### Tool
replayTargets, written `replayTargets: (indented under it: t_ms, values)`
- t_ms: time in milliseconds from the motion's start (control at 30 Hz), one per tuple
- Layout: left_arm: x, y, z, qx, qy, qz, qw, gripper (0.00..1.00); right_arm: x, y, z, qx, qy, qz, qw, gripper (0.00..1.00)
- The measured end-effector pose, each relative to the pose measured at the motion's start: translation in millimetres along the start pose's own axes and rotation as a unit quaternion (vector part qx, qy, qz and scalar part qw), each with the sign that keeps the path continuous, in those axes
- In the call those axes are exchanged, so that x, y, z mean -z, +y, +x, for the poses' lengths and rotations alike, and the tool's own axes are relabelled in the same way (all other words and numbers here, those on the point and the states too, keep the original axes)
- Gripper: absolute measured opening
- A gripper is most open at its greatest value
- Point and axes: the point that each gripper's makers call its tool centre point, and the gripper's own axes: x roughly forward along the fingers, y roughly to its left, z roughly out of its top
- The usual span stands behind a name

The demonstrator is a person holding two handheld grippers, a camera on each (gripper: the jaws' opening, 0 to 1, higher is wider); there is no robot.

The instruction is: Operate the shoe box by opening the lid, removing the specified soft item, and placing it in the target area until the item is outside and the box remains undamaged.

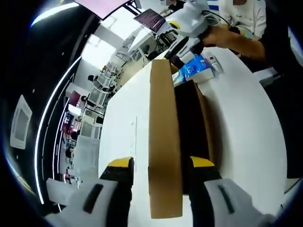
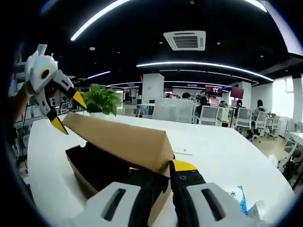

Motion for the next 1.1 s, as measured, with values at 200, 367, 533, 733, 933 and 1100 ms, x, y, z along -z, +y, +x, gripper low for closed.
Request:
replayTargets:
  t_ms: [200, 367, 533, 733, 933, 1100]
  values:
    - [0.8, 0.8, -1.4, -0.003, 0.002, -0.004, 1.0, 0.42, 0.5, 1.1, -0.8, 0.001, 0.002, -0.006, 1.0, 0.11]
    - [-0.7, 0.4, -1.0, -0.007, 0.006, 0.006, 0.9999, 0.42, 1.7, 1.6, -2.0, 0.002, 0.005, -0.008, 1.0, 0.11]
    - [-0.7, -2.6, -1.5, 0.0, 0.007, 0.007, 0.9999, 0.36, 2.3, 1.7, -3.2, 0.001, 0.007, -0.008, 0.9999, 0.11]
    - [2.2, -3.1, 1.4, -0.001, 0.014, 0.01, 0.9999, 0.36, 3.2, 0.8, -3.1, 0.001, 0.009, -0.008, 0.9999, 0.11]
    - [5.4, -5.3, 3.2, -0.001, 0.021, 0.011, 0.9997, 0.3, 2.2, -0.2, -2.3, -0.002, 0.014, -0.011, 0.9998, 0.11]
    - [6.6, -6.1, 2.0, -0.009, 0.019, 0.011, 0.9997, 0.3, 2.5, 1.7, -3.2, -0.006, 0.019, -0.015, 0.9997, 0.11]
